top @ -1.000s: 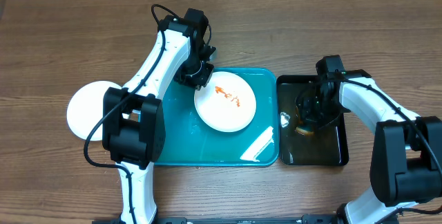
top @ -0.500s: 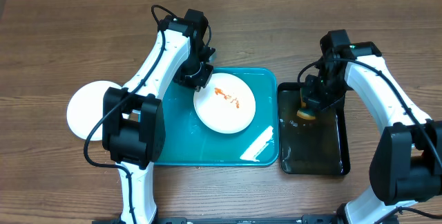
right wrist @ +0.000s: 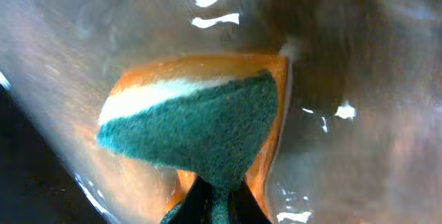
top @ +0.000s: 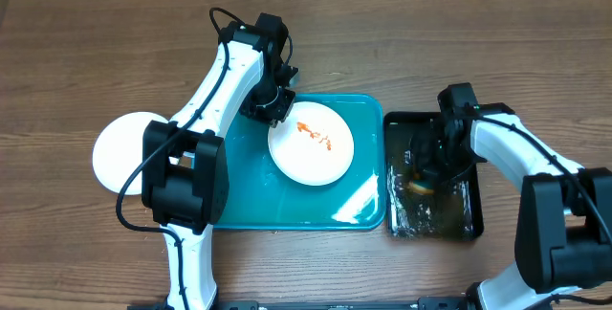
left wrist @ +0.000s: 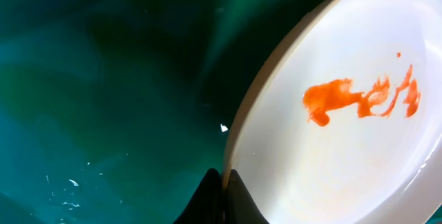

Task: Clean dirty plates on tray and stack at the side

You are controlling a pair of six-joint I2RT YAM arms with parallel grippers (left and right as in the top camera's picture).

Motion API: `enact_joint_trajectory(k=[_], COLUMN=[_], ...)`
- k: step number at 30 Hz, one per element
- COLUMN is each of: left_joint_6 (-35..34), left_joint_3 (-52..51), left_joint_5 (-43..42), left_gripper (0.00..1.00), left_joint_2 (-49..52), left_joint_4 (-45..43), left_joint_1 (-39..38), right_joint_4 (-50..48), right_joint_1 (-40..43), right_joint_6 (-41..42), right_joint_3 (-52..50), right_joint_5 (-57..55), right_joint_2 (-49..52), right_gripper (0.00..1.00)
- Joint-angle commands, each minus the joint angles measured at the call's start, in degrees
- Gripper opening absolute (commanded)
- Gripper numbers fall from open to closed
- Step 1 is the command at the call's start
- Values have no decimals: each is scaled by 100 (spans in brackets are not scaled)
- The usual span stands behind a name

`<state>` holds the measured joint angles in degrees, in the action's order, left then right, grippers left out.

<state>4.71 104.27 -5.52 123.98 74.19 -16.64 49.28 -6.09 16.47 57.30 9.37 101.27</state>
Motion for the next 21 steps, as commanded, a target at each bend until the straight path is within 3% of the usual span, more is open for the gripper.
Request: enact_joint_trajectory(k=[1, 5, 11, 21], left_joint_6=[83, 85, 85, 85], left_joint_3=[-37, -37, -37, -37], left_joint_5=[-76, -151, -155, -157], left_gripper=[4, 4, 4, 4], left_joint_2=[-98, -98, -98, -98], left_joint_4=[42, 87, 90, 90], left_joint_1=[-37, -37, -37, -37], right_joint_4=[-885, -1248, -341, 957], right_joint_1=[-33, -33, -33, -74], right_joint_6=[-17, -20, -72, -455], right_joint_3=[-98, -98, 76, 1663], right_joint_5=[-76, -72, -74, -7], right_joint_2=[170, 170, 138, -643], right_gripper=[4, 4, 4, 4])
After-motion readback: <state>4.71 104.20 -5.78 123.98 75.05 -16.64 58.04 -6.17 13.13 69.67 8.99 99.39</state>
